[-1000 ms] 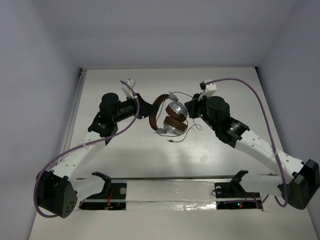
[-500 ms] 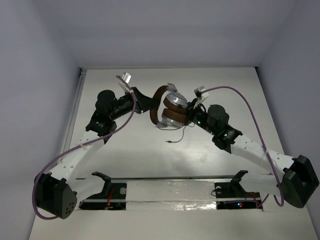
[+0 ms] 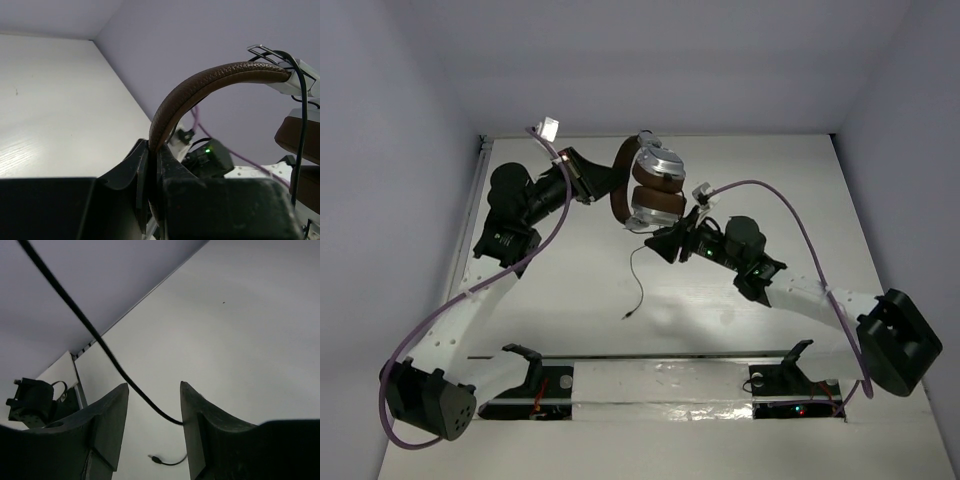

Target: Wrap the headphones

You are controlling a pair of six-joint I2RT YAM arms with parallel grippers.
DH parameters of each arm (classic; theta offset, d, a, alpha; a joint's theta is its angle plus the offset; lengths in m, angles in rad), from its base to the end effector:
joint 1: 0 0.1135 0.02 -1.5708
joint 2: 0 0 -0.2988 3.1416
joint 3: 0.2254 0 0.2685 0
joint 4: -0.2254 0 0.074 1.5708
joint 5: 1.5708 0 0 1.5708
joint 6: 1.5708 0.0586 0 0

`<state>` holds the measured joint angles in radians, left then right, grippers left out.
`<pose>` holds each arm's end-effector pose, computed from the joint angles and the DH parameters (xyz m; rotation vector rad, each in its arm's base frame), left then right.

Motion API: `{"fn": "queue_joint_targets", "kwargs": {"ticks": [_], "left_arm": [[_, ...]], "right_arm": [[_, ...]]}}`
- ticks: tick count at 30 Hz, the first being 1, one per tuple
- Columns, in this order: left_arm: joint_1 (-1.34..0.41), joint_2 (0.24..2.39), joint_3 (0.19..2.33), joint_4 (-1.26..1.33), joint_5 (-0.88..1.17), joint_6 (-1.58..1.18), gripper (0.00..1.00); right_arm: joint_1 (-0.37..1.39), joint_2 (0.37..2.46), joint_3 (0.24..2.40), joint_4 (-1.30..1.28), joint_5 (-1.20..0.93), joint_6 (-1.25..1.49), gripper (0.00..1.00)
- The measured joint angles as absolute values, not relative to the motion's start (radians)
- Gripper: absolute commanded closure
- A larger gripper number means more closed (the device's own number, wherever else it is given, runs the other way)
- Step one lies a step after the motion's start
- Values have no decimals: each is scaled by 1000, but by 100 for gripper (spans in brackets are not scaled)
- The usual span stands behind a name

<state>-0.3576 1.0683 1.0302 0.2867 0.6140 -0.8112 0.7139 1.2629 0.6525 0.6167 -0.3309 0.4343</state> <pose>0.2299 -0.1220 0.4554 0.2412 1.4925 -1.3632 0.2201 0.2159 0.2982 -0.5086 1.6085 1.1425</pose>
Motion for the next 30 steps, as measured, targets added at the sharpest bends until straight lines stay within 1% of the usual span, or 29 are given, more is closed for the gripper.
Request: {"fn": "queue_joint_targets", "kwargs": {"ticks": [8, 11, 16, 23, 24, 26, 27, 28, 29, 30], "left_arm": [[-358, 1069, 1092, 279, 611, -837, 100], [-358, 1069, 1103, 262, 605, -837, 100], [-358, 1069, 1115, 250, 587, -839, 100], [-358, 1071, 1115, 242, 570, -851, 100], [-358, 1071, 1116, 242, 570, -852, 100], [-358, 1071, 1121, 233, 568, -852, 100], [-358, 1071, 1128, 222, 566, -850, 100], [-358, 1071, 1134, 215, 564, -849, 100], [-358, 1071, 1140, 212, 563, -848, 100], [-358, 1071, 1143, 211, 561, -847, 100]], "right_arm": [[714, 1448, 668, 721, -431, 481, 41], [714, 1520, 675, 781, -451, 520, 36], [717, 1618, 680, 914, -487, 601, 32], [756, 1724, 685, 1026, -429, 651, 30], [760, 1734, 685, 1033, -406, 652, 31], [760, 1742, 682, 1040, -362, 653, 37], [760, 1741, 673, 1046, -345, 650, 41], [760, 1736, 662, 1053, -329, 649, 51], [759, 1728, 649, 1059, -314, 648, 56], [759, 1713, 630, 1059, -302, 646, 58]]}}
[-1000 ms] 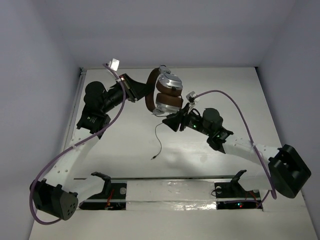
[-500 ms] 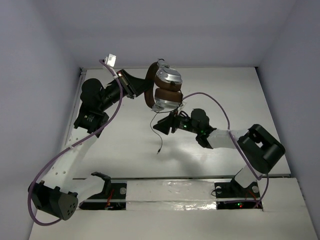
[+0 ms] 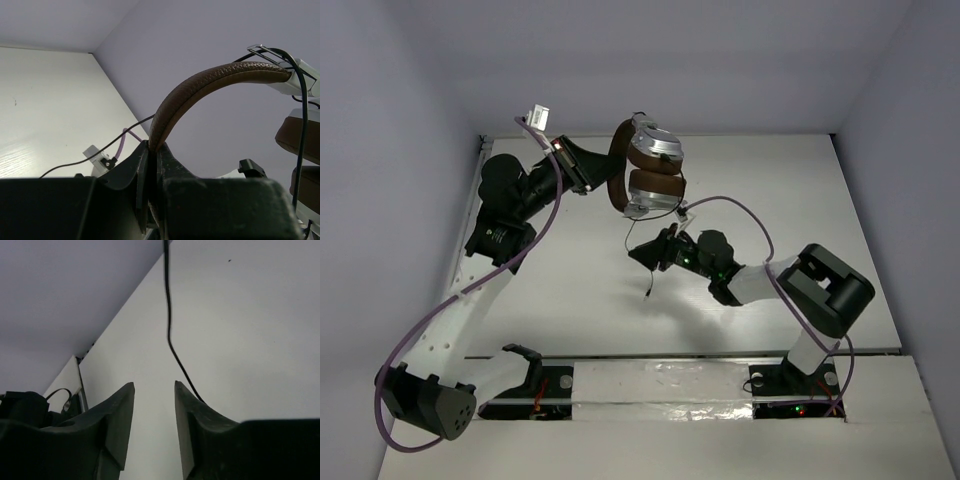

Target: Wrap the headphones

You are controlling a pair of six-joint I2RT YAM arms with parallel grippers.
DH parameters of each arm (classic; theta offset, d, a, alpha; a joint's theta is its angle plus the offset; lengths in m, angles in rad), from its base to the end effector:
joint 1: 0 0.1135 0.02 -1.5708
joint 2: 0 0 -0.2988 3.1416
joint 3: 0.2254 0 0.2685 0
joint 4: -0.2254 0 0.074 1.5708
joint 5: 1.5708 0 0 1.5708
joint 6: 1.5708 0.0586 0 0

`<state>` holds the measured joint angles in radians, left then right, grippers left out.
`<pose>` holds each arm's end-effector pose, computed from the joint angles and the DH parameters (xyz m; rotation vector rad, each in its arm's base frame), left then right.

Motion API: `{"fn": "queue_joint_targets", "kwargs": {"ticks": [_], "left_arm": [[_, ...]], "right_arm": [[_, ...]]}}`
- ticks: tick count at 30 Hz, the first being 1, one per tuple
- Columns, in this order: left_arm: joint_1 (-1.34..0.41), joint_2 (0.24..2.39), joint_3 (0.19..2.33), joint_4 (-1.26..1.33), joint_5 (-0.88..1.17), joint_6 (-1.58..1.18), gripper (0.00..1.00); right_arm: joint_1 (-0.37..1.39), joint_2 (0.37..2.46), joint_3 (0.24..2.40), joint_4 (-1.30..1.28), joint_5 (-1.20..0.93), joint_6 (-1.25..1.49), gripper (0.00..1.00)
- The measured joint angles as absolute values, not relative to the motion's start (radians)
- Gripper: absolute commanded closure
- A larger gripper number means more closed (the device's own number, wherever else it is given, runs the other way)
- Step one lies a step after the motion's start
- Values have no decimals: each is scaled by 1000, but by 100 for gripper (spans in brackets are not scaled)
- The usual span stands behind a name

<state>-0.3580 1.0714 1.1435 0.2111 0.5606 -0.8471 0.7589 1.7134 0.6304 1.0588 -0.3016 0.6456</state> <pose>0.2254 -0.1176 0.4891 0.1784 1.4582 -1.3612 0.2551 0.2659 0.2031 -0.3568 1.7258 1.3013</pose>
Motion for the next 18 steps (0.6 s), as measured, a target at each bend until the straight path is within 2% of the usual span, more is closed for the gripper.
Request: {"fn": "queue_joint_targets", "kwargs": {"ticks": [2, 4, 7, 12, 18], "left_arm": [[-358, 1071, 1150, 210, 559, -847, 100], [-358, 1071, 1150, 211, 560, -847, 100], [-358, 1071, 1150, 211, 560, -848, 100], [-358, 1071, 1150, 212, 560, -847, 100], [-358, 1071, 1150, 210, 560, -847, 100]], "right_arm": [[759, 1673, 590, 1059, -283, 648, 53], [759, 1629, 564, 1048, -269, 642, 42], [759, 1618, 581, 1039, -276, 625, 36], [765, 1725, 669, 1036, -317, 620, 30], [774, 1839, 762, 1018, -328, 608, 30]]}}
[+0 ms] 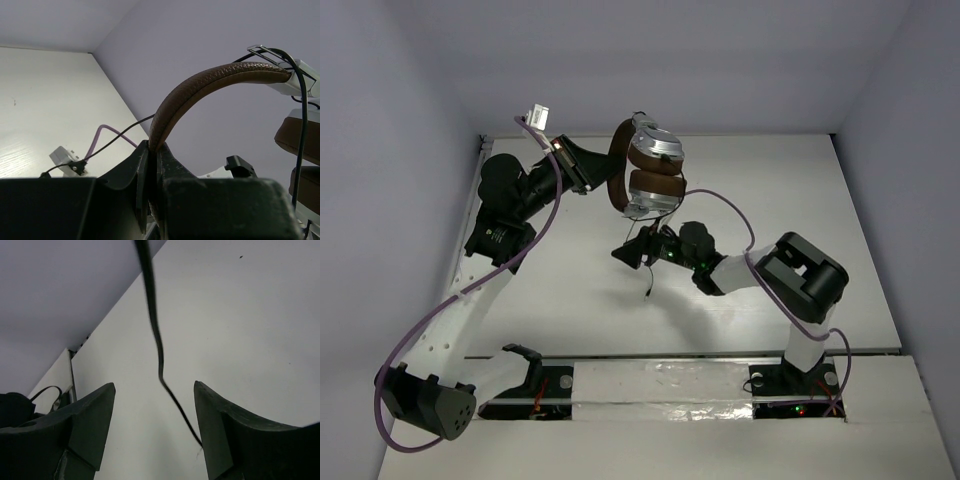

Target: Wrap the headphones

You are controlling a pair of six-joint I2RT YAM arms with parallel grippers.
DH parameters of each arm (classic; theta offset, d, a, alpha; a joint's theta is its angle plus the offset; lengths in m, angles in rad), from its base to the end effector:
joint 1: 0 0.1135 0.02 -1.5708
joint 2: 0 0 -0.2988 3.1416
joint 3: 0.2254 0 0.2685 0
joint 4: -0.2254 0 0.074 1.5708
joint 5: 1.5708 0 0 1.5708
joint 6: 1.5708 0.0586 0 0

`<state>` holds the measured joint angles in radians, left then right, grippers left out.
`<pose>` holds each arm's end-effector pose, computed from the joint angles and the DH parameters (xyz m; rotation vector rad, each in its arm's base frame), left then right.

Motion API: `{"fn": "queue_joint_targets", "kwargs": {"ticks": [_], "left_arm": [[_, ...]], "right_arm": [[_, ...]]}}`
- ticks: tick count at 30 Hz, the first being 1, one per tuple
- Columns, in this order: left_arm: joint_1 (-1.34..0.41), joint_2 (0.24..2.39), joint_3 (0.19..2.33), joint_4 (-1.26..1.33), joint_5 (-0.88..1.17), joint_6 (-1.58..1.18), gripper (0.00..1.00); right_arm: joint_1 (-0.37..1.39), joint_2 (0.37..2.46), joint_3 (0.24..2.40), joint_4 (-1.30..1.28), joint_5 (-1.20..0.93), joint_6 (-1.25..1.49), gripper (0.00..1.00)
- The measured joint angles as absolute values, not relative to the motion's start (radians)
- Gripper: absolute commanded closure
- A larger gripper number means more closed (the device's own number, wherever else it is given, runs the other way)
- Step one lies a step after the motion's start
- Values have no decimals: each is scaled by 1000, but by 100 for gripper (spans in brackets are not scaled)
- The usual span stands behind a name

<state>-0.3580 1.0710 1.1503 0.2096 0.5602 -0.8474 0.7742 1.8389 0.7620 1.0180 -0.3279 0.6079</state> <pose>0.2246 -0.1173 0.4915 0.1800 1.4524 -1.3612 0.2766 0.2969 0.1920 -0.4241 1.7491 1.2952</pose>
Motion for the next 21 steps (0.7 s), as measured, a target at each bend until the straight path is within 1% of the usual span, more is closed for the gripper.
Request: {"fn": "queue_joint_targets", "kwargs": {"ticks": [2, 3, 4, 5, 6, 7, 9, 10, 11, 12, 17, 21], "left_arm": [[-358, 1070, 1150, 204, 560, -847, 100], [-358, 1069, 1151, 200, 560, -847, 100], [-358, 1068, 1151, 195, 561, -847, 100], [-358, 1068, 1153, 188, 560, -847, 100], [-358, 1068, 1155, 182, 559, -845, 100], [-358, 1068, 1159, 173, 558, -842, 100], [-358, 1068, 1169, 155, 552, -835, 100], [-358, 1068, 1175, 150, 546, -830, 100], [-358, 1068, 1180, 146, 540, -826, 100], [-358, 1068, 1184, 143, 530, -822, 100], [-358, 1068, 1188, 134, 452, -818, 100], [-358, 1066, 1188, 101, 296, -783, 100]], "right_arm": [[774, 1873, 793, 1017, -318, 598, 31], [774, 1888, 804, 1018, -313, 594, 34], [774, 1901, 810, 1018, -310, 591, 41], [774, 1913, 814, 1020, -310, 588, 45], [774, 1924, 814, 1023, -310, 590, 53], [774, 1932, 814, 1024, -311, 591, 70], [774, 1943, 807, 1036, -315, 604, 82], [774, 1943, 794, 1050, -319, 612, 94], [774, 1942, 778, 1065, -322, 620, 97], [775, 1940, 762, 1071, -323, 627, 100], [804, 1898, 704, 1029, -312, 642, 100], [873, 1753, 674, 907, -263, 632, 100]]}}
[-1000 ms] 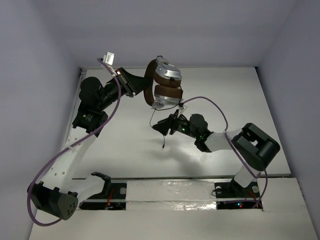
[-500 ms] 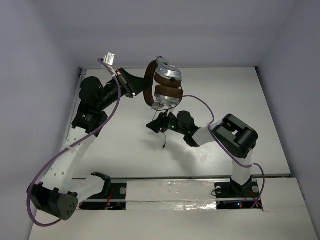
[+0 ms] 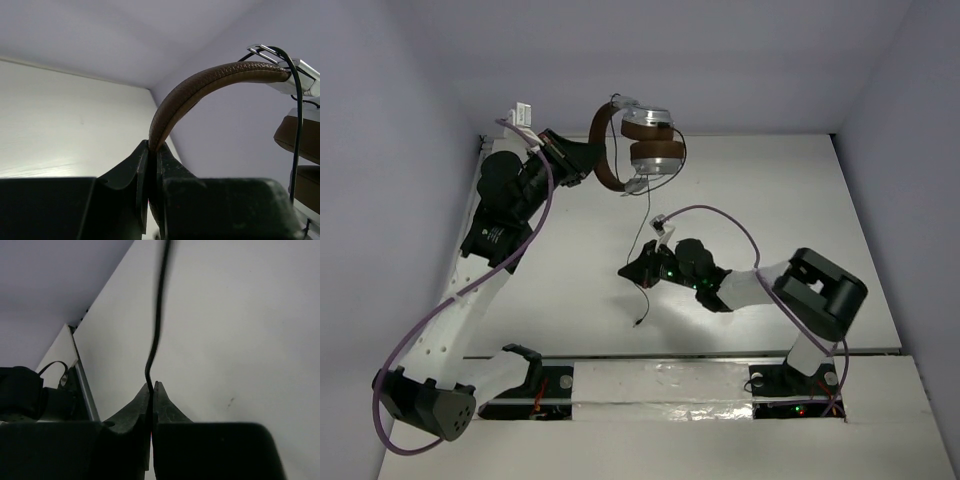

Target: Wrap the headphones

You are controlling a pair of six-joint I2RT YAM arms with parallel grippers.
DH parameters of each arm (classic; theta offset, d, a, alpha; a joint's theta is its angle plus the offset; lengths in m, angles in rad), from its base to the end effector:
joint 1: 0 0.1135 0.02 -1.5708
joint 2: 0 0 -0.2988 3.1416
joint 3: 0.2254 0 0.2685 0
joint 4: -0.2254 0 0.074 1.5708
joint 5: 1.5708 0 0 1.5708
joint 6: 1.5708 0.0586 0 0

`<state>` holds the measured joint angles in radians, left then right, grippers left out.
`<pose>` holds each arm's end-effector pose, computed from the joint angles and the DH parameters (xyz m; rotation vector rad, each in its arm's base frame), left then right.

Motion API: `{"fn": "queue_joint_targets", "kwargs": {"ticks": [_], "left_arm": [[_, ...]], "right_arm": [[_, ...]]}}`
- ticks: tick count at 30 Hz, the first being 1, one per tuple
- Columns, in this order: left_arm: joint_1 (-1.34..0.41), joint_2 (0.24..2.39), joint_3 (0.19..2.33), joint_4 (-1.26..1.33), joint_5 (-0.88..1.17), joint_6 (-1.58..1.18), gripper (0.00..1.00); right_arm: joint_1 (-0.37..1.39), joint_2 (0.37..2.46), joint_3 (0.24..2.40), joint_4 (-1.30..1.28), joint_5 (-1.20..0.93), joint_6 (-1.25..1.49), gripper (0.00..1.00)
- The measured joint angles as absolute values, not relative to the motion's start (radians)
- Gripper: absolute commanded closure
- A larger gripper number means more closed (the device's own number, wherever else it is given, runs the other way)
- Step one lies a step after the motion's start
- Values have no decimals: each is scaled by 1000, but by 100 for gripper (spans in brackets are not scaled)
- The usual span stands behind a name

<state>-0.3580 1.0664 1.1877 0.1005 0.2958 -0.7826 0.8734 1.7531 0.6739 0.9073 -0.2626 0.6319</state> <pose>0.2328 -0.1053 0.4949 -0.0409 1.4557 -1.1462 0.2319 0.3005 0.1826 -0.4434 1.8817 1.2903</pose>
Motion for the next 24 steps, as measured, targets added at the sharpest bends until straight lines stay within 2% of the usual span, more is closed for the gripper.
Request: {"fn": "queue_joint_targets", "kwargs": {"ticks": [7, 12, 18, 24], "left_arm": [[-358, 1041, 1175, 22, -39, -680, 100], [-358, 1008, 1107, 15, -214, -646, 100], [-358, 1022, 1051, -9, -345, -602, 100], [-363, 1054, 1000, -19, -425, -568, 100]], "right_arm": [[1009, 1457, 673, 588, -103, 572, 100], [1097, 1368, 718, 300, 1, 537, 100], [1198, 1248, 805, -37, 84, 516, 100], [1213, 1182, 989, -309, 138, 478, 100]]}}
